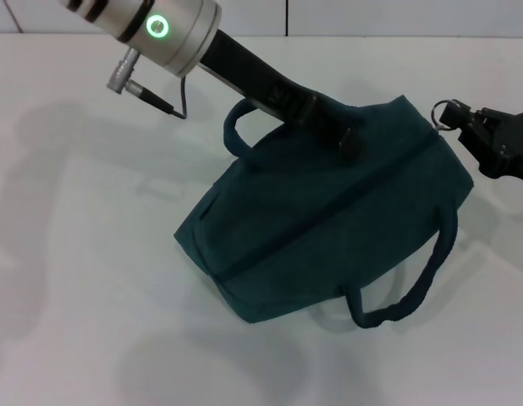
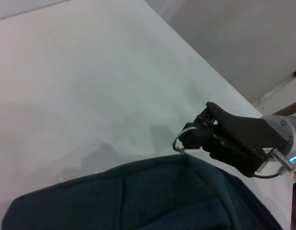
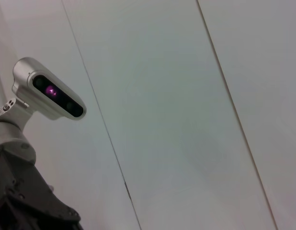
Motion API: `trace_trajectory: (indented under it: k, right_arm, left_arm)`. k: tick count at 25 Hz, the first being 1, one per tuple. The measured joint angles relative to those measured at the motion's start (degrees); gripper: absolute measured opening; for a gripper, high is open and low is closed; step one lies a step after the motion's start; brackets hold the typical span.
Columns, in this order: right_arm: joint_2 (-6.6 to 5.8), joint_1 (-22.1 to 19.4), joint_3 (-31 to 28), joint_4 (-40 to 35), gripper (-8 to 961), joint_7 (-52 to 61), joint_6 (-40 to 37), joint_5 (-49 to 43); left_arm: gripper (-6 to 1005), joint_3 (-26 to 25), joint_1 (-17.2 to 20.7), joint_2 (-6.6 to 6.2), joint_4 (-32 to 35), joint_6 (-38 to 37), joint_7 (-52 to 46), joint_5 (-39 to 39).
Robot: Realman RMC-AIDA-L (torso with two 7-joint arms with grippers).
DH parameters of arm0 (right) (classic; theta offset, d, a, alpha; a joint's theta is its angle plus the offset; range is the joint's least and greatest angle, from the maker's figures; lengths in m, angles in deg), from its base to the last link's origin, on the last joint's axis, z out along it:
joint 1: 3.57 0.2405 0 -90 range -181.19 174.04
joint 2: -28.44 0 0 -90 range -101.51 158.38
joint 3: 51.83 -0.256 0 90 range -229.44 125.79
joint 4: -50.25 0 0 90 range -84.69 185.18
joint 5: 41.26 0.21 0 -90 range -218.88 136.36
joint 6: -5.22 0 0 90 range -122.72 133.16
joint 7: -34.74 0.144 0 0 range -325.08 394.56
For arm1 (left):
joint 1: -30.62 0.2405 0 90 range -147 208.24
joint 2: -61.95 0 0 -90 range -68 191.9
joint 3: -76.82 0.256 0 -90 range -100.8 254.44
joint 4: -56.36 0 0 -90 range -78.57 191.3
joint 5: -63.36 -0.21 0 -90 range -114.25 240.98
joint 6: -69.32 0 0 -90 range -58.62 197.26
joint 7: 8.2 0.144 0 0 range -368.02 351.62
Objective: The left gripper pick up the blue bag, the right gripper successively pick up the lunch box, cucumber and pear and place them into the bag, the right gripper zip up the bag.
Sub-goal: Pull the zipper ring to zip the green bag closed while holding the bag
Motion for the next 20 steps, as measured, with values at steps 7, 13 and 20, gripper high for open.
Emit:
trace_trajectory:
  k: [7,13,20]
  right_arm:
    - [0.0,-0.1,-0.28,0.0,110,0.0,-0.31,-0.01]
    - [-0.13,-0.36,-0.56,0.0,111,-0.01,-0.19,0.08]
    - [-0.15,-0.74,-0.58,0.0,112,-0.35,0.71,0.09]
  left_arm:
    - [371,1.63,0.43,0.25,0.11,0.82,2.12,-0.31]
    - [217,1.45,1.19,-0.12,0.17,1.25,2.25,0.0]
    - [86,1.44,1.21,-0.47,0.94,-0.84,2.25,0.19]
